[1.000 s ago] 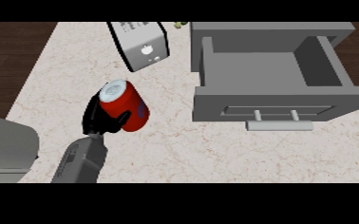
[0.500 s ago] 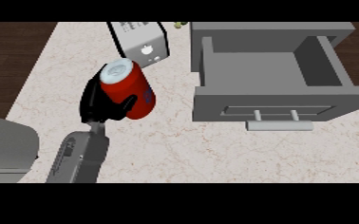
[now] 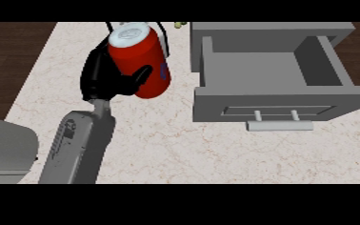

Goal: Pick up the can, place it into the drawer and close the drawer

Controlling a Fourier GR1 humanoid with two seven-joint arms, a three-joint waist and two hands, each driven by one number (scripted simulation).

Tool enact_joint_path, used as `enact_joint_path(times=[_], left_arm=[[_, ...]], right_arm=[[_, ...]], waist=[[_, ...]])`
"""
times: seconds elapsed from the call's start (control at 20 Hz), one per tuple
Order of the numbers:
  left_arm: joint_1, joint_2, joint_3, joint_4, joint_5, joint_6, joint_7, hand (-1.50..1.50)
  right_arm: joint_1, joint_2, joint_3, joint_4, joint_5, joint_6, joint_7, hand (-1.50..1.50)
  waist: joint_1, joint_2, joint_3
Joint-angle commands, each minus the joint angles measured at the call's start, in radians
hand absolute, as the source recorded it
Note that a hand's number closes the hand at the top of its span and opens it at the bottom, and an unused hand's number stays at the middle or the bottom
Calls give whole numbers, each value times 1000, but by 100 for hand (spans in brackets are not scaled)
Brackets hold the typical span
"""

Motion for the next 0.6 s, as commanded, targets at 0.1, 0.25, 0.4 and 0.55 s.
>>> enact_joint_path(times=[0.1, 0.25, 0.4, 0.55], left_arm=[[-164, -10, -4, 87, -28, 66, 22, 150], [-181, -10, -45, 58, -59, 110, 76, 150], [-321, -10, -72, 143, -16, 201, 97, 150], [-402, -10, -63, 195, -1, 230, 105, 150]], right_arm=[[21, 15, 44, -27, -2, -30, -1, -150], [-9, 3, 2, -8, -23, -8, 25, -150], [-16, 15, 62, 61, 83, 19, -57, -150], [-33, -27, -35, 91, -2, 28, -48, -150]], waist=[[-9, 2, 0], [-4, 1, 0], [-11, 3, 0], [-13, 3, 0]])
